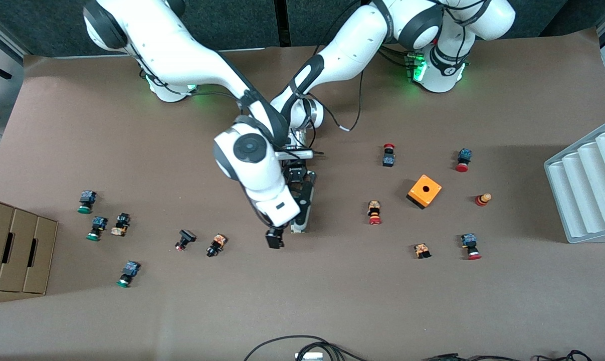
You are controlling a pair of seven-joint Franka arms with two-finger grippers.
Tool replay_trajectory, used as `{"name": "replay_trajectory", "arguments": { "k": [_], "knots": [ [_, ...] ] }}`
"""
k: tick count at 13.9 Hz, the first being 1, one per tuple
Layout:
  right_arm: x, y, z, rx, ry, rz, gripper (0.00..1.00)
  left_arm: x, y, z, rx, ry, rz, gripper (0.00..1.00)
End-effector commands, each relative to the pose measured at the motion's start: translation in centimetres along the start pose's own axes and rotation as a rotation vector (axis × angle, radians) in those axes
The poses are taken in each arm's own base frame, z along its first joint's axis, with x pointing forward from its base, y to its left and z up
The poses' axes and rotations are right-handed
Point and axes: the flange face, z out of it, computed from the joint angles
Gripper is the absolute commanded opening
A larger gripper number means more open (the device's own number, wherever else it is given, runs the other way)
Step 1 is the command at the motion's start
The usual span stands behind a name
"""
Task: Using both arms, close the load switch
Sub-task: 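Open the right gripper and withdraw it from the switch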
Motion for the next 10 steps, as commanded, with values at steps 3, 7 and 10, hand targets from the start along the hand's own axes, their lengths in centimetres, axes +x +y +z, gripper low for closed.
{"name": "replay_trajectory", "arguments": {
  "k": [3,7,10],
  "knots": [
    [-6.9,5.5,-5.5,0.163,0.004,0.234,1.00,-0.3,0.2,0.4,-0.005,0.015,-0.007,0.32],
    [-13.6,9.7,-7.4,0.273,0.004,0.397,1.00,-0.3,0.2,0.4,-0.004,0.014,-0.007,0.32],
    [-18.7,12.2,-8.1,0.365,0.010,0.518,1.00,-0.2,0.2,0.4,-0.004,0.014,-0.009,0.32]
  ]
}}
